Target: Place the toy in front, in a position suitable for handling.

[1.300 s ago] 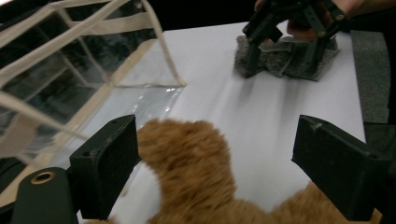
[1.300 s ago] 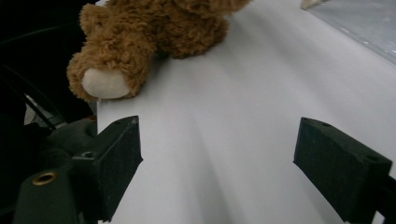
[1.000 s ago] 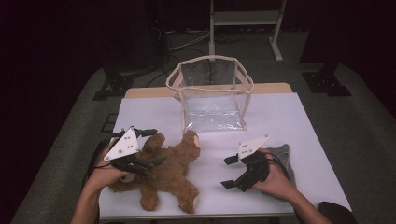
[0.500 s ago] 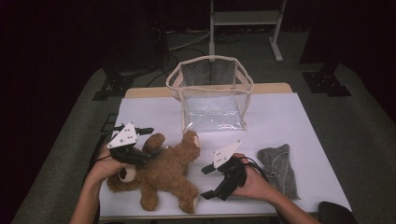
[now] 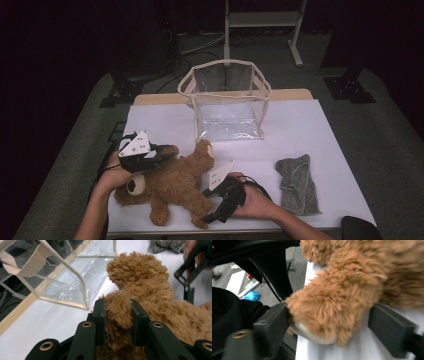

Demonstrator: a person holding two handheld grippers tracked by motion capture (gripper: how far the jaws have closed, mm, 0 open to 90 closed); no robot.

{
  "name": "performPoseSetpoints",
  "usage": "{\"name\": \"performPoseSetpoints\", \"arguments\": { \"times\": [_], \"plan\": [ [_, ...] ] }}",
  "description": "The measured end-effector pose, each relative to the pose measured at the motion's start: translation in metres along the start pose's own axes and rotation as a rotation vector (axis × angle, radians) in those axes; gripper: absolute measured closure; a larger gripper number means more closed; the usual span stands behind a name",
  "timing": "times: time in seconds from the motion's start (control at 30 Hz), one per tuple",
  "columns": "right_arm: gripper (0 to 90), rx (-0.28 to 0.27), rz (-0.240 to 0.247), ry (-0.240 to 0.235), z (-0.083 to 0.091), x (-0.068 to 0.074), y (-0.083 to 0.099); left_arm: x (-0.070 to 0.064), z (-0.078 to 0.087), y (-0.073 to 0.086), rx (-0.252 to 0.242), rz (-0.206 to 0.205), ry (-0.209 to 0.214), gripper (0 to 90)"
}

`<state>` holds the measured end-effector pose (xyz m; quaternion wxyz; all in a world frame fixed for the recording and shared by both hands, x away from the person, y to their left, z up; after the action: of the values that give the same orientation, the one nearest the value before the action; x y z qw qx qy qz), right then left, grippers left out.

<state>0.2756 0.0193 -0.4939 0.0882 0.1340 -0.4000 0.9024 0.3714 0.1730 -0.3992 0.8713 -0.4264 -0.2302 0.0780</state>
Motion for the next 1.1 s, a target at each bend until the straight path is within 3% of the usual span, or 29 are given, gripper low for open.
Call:
{"name": "performPoseSetpoints", "arguments": {
  "times": [0.1, 0.13, 0.17, 0.33, 0.37, 0.4, 0.53, 0.7, 0.9, 1.1],
  "plan": [
    [30.7, 0.012, -0.001, -0.003, -0.009, 0.0, 0.0, -0.001, 0.003, -0.001, -0.007, -0.002, 0.005, 71.8],
    [40.5, 0.01, -0.018, -0.02, -0.01, 0.001, -0.001, -0.001, 0.003, 0.0, -0.009, 0.001, 0.003, 72.4],
    [44.7, 0.01, -0.026, -0.022, -0.01, 0.001, -0.002, 0.0, 0.006, 0.0, -0.014, 0.008, -0.002, 72.5],
    [58.4, 0.011, -0.048, -0.026, -0.005, 0.001, -0.004, 0.003, 0.011, -0.002, -0.031, 0.03, -0.024, 73.1],
    [58.4, 0.011, -0.048, -0.026, -0.005, 0.001, -0.004, 0.003, 0.011, -0.002, -0.031, 0.03, -0.024, 73.1],
    [60.1, 0.015, -0.056, -0.031, -0.005, 0.001, -0.005, 0.005, 0.013, -0.002, -0.021, 0.06, -0.037, 73.2],
    [60.8, 0.01, -0.055, -0.033, -0.003, 0.0, -0.007, 0.004, 0.013, -0.002, -0.012, 0.035, -0.048, 76.1],
    [60.8, 0.004, -0.052, -0.04, 0.001, 0.001, -0.009, 0.004, 0.013, -0.004, -0.021, 0.043, -0.046, 77.2],
    [60.8, 0.0, -0.056, -0.046, 0.002, 0.002, -0.01, 0.003, 0.016, -0.004, -0.016, 0.023, -0.049, 78.1],
    [62.4, 0.004, -0.054, -0.05, 0.002, 0.002, -0.01, 0.006, 0.021, -0.004, -0.034, 0.044, -0.057, 78.3]
  ]
}}
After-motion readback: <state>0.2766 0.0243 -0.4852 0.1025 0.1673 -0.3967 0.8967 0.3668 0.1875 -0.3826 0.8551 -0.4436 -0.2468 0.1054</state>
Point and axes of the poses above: each handheld gripper's, and its own axes: z roughly backward along the jaws, y roughly out of its underside, x roughly to its left, the point moved 9 cm from there along -z, roughly forward along the jaws, and after that the axes turned 6 degrees about -z, right-handed, at the moved point
